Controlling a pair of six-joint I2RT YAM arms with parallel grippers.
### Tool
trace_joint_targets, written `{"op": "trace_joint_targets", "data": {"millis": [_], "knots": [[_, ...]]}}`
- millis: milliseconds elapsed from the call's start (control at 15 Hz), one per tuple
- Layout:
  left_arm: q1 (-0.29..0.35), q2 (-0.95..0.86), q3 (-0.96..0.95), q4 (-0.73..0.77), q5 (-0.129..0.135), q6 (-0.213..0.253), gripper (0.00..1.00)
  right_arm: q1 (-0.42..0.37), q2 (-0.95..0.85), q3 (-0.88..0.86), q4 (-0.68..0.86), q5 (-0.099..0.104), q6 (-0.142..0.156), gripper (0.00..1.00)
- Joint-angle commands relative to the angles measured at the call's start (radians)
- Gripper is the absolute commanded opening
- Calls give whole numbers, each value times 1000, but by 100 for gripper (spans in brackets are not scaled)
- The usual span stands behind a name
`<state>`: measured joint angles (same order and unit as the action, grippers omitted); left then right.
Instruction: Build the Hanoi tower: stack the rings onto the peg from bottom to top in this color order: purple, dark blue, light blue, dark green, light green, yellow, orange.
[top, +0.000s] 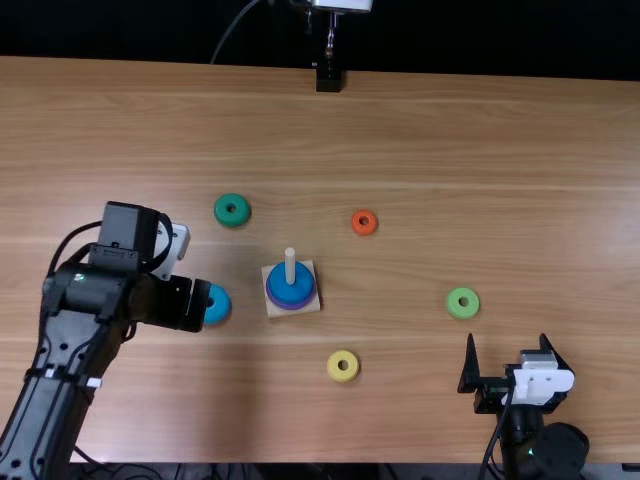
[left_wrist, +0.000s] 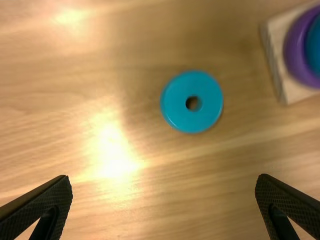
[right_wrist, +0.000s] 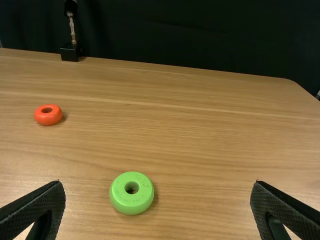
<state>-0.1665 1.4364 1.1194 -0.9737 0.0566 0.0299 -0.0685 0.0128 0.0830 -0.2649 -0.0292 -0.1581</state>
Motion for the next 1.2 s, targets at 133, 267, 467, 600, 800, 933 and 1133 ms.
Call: {"op": "trace_joint_targets", "data": {"millis": [133, 267, 467, 600, 800, 933, 1133], "knots": [[-74, 99, -17, 64, -1, 22, 100, -11, -13, -69, -55, 9, 7, 100], [-94, 145, -17, 123, -3, 16, 100, -11, -13, -69, -55, 9, 7, 100], [-97, 205, -17, 138, -7, 16, 100, -11, -13, -69, -55, 9, 7, 100], [-99, 226, -17, 140, -27, 23, 100, -11, -13, -69, -53, 9, 7, 100], [-107, 263, -18, 153, -58, 27, 100, -11, -13, -69, -55, 9, 7, 100], [-114, 286, -18, 180, -58, 27, 100, -11, -13, -69, -55, 9, 7, 100], [-125, 315, -17, 195, -58, 27, 100, -11, -13, -69, -55, 9, 7, 100]]}}
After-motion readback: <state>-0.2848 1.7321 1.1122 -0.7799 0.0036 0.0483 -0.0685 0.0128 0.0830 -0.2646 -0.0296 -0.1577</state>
